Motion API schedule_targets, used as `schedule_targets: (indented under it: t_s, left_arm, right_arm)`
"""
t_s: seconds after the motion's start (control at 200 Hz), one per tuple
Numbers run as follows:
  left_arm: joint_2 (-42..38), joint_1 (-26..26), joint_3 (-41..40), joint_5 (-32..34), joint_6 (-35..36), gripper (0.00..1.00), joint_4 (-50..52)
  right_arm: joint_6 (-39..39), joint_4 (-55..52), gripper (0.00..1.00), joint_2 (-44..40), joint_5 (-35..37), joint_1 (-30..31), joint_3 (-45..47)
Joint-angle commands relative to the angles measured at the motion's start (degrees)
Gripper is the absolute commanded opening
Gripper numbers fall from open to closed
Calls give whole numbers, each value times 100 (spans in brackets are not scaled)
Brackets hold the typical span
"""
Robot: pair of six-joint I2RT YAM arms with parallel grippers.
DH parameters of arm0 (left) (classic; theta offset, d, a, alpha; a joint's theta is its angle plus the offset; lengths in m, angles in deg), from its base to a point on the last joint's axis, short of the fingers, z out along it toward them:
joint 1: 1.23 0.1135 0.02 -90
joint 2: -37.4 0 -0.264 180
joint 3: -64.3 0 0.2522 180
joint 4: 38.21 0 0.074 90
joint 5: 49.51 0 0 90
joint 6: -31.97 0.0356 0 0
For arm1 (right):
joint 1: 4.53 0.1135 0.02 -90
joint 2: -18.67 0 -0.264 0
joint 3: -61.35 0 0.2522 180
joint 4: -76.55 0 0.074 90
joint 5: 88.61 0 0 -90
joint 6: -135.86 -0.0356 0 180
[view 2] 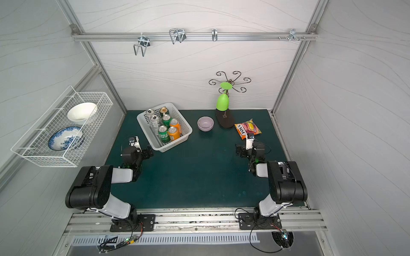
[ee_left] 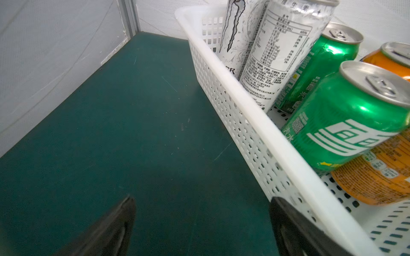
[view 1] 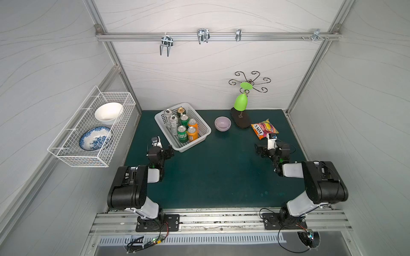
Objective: Take out the drinks from the basket
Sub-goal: Move the basket to the center of the board.
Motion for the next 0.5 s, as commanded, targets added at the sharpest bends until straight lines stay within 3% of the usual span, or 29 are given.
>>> schedule_targets:
  t_s: [0.0, 0.495]
  left_arm:
    - [-29, -23, 89, -23, 23, 98, -191]
    - [-31, -23, 54, -62, 21, 98, -245]
  right_arm:
    - [21, -70, 99, 0, 11, -19, -26]
    - [4, -42, 99, -11, -38, -46, -14]
